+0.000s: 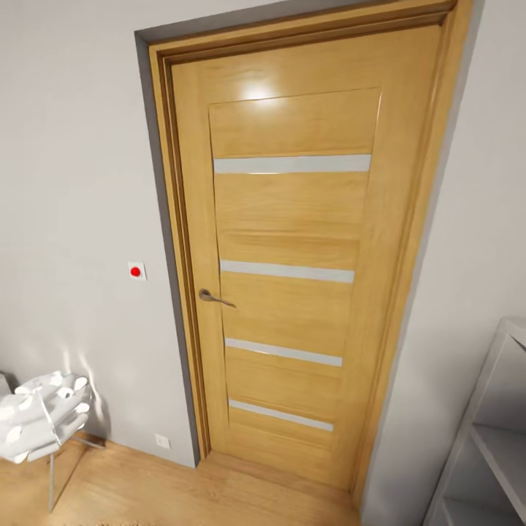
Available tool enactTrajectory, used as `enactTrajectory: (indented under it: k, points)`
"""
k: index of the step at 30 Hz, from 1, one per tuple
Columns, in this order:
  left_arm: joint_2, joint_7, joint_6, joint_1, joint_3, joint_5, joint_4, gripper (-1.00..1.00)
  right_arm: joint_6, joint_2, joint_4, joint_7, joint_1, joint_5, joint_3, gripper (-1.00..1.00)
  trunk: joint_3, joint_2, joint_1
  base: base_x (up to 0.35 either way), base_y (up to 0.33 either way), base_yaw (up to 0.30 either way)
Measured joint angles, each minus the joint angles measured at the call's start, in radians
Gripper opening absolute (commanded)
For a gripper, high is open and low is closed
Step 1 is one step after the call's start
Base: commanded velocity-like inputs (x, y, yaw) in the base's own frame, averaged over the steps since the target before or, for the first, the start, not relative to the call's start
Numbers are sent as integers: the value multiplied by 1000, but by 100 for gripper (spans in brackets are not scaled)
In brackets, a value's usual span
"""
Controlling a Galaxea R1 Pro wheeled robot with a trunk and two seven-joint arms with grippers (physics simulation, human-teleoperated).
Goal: Attach the digital camera to the camera tripod in the bedroom.
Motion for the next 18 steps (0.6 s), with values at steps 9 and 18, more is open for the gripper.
enactTrajectory:
  k: [9, 18]
  points:
    - [0, 2, 0, 0, 1, 0, 0, 100, 0, 0, 0, 0, 0, 0, 0, 100, 0, 0, 0, 4, -4, 269]
    - [0, 2, 0, 0, 1, 0, 0, 100, 0, 1, 0, 0, 0, 0, 0, 100, 0, 0, 0, 1, 0, 269]
